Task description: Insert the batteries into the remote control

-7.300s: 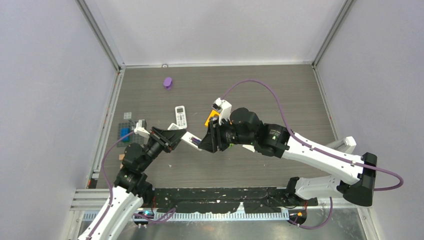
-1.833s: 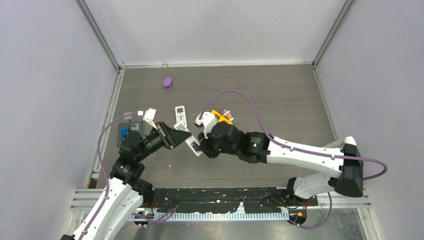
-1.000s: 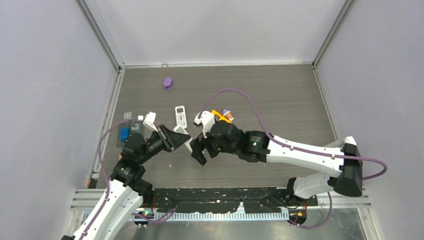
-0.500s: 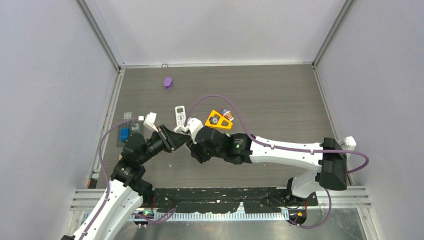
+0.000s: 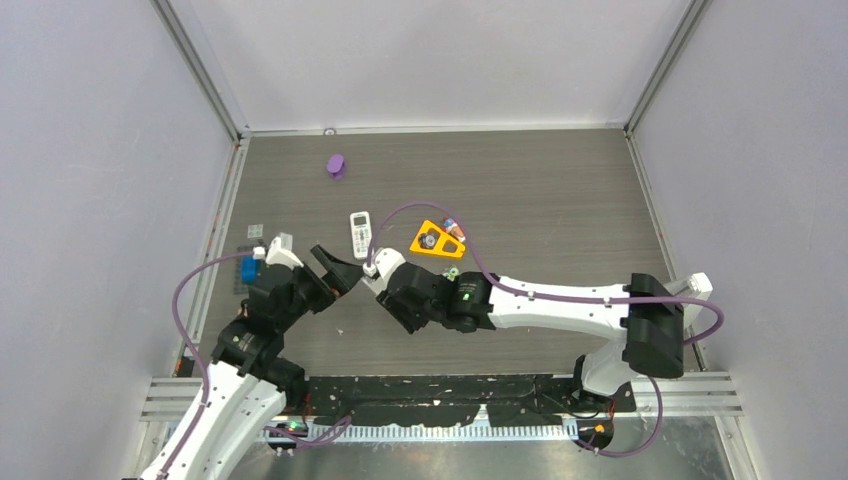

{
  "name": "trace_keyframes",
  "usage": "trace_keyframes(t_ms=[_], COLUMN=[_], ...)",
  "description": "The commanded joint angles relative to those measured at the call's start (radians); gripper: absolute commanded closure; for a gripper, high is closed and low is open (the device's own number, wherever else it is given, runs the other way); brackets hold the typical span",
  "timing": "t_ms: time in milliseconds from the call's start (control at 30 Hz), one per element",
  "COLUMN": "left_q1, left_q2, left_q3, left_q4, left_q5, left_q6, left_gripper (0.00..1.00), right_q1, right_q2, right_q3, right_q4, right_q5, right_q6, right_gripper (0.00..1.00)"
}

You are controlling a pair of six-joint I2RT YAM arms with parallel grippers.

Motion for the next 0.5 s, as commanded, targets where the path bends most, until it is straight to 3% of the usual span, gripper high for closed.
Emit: trace_keyframes(t_ms=[0,267,467], left_q1=[0.012,0.013,0.013], left_q2=[-0.054,-0.206,-0.285], left_q3=[0.032,0.044,0.042], left_q4=[-0.190,-0.325,-0.314], left_q5=[-0.262,-0.514,-0.560], left_q6=[-0.031,-0.102,-0.082], left_gripper=[0.05,0.05,0.05], right_q1=[-0.001,-0.031,-0.037], right_q2=[0.075,0.273,0.392], right_q3=[-0.036,0.029,0.126], right_q4=[-0.020,-0.039,-0.116], right_q5=[-0.022,-0.116,-0.108], right_q6=[-0.068,-0.071,-0.046], right_gripper=[0.81,0.81,0.81])
